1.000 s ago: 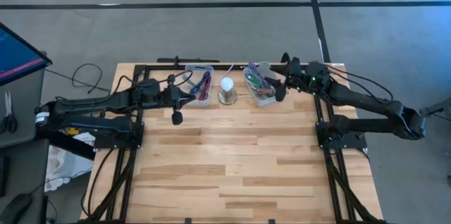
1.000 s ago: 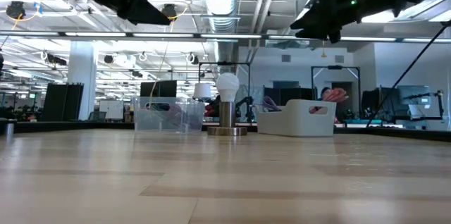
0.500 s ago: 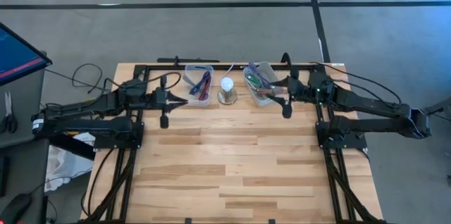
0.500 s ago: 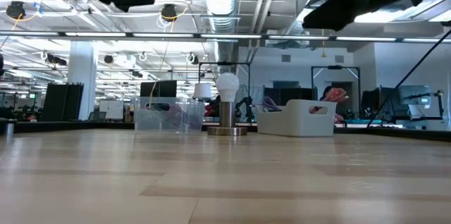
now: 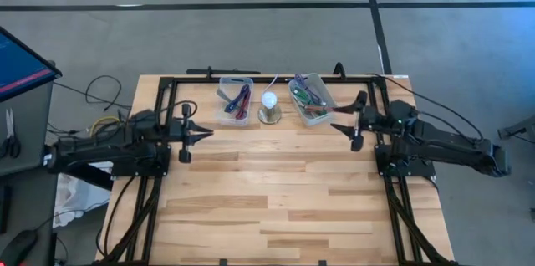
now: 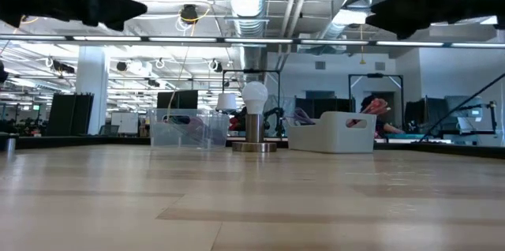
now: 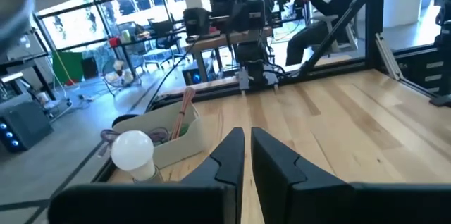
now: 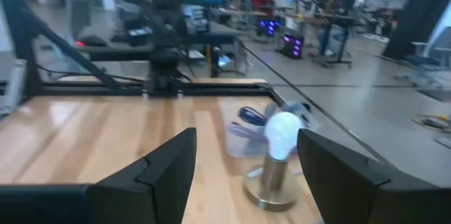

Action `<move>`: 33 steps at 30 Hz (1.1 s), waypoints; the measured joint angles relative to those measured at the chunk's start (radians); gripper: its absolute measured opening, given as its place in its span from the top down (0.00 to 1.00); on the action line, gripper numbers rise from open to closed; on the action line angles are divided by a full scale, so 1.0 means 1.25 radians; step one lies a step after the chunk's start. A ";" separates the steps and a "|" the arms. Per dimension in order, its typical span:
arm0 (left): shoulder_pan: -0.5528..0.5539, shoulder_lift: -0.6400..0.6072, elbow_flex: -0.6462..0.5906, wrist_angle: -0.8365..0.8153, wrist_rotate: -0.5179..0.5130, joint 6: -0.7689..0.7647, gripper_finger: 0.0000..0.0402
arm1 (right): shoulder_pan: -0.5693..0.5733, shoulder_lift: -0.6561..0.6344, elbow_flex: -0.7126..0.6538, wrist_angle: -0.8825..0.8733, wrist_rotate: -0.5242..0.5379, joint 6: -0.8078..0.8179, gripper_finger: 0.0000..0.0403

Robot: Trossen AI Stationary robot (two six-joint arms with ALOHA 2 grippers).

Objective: Pick & Place USB Port
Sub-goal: Return to Home Position

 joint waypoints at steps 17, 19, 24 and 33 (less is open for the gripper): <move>0.000 -0.097 -0.064 0.000 0.049 -0.014 0.93 | 0.000 -0.188 -0.130 -0.016 -0.126 0.050 0.41; 0.000 -0.096 -0.064 0.000 0.049 -0.013 0.93 | 0.000 -0.188 -0.130 -0.041 -0.126 0.051 0.41; 0.000 -0.096 -0.064 -0.002 0.049 -0.026 0.93 | 0.002 -0.192 -0.130 -0.073 -0.126 0.058 0.41; 0.000 -0.097 -0.072 -0.006 0.049 -0.054 0.93 | 0.023 -0.292 -0.136 -0.122 -0.123 0.046 0.41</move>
